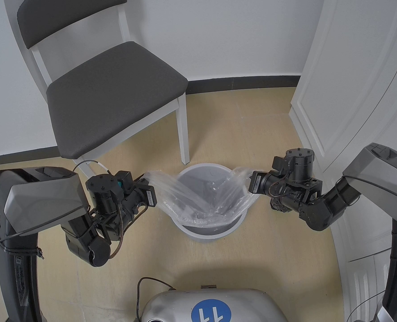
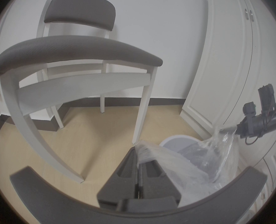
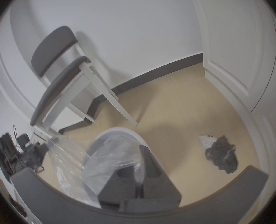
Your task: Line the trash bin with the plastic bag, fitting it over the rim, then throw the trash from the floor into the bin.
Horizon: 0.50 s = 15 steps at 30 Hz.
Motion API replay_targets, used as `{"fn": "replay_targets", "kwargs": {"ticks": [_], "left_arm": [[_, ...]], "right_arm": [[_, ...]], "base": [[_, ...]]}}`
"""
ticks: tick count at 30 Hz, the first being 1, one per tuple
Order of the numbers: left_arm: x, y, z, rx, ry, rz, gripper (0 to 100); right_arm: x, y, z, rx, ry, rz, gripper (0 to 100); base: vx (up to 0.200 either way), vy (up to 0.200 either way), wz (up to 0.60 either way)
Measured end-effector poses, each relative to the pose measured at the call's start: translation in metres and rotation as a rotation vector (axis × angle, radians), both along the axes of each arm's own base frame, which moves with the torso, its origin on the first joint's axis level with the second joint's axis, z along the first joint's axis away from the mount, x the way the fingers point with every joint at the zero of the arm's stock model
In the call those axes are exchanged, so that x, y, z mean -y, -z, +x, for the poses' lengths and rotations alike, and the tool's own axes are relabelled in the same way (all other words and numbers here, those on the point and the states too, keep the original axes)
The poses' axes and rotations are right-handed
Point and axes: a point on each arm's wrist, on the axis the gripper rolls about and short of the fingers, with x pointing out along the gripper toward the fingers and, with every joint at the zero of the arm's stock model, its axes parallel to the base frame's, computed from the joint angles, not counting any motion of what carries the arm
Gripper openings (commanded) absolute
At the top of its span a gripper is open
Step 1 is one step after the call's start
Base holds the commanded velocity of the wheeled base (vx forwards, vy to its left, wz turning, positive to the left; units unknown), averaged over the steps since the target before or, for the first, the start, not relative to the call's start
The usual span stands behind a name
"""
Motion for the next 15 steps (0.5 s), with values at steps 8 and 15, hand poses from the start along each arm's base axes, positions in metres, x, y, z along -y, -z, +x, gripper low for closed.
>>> {"fn": "replay_targets", "kwargs": {"ticks": [8, 15], "left_arm": [[0.006, -0.009, 0.007, 0.043, 0.008, -0.022, 0], [0.008, -0.004, -0.003, 0.011, 0.021, -0.006, 0]], "right_arm": [[-0.022, 0.007, 0.006, 0.004, -0.014, 0.068, 0], [-0.015, 0.022, 0.0, -0.086, -0.026, -0.071, 0]], "base": [[0.0, 0.0, 0.0], [0.0, 0.0, 0.0]]}}
